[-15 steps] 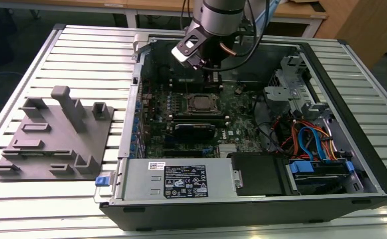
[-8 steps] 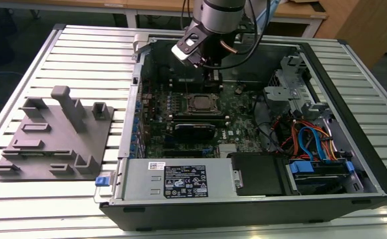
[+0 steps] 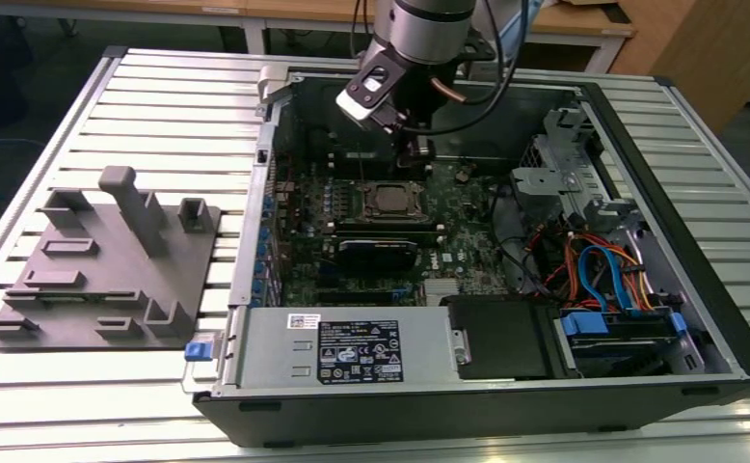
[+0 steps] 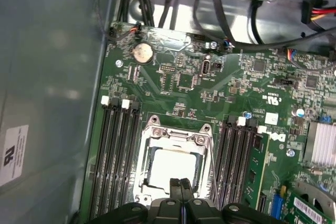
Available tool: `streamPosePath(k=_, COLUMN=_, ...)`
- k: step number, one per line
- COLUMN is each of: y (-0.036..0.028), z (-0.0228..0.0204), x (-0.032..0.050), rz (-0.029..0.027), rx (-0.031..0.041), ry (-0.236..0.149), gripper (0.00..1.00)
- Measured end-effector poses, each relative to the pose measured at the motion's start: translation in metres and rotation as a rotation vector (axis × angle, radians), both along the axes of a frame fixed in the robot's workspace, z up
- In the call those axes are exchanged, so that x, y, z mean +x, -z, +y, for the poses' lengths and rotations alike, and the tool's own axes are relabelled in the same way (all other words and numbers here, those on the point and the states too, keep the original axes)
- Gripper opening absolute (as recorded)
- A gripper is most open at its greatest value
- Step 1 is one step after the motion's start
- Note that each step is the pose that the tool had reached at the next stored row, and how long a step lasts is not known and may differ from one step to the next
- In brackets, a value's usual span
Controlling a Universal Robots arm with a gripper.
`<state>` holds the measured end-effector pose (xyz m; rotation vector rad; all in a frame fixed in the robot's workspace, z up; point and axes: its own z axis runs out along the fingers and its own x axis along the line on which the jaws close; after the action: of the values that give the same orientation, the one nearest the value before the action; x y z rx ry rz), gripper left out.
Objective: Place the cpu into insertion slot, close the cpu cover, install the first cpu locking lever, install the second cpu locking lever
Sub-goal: 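Install the first cpu locking lever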
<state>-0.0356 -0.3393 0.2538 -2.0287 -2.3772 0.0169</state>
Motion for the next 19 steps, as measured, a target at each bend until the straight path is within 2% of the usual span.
streamPosePath(k=6, y=0.0000, z=0.0000, x=0.0000, rz=0.0000, rx=-0.0003, ry=-0.065, gripper=0.11)
streamPosePath(k=19, y=0.0000, z=0.0000, x=-0.0011, rz=0.0001, rx=-0.0038, ry=-0.166, gripper=0.11)
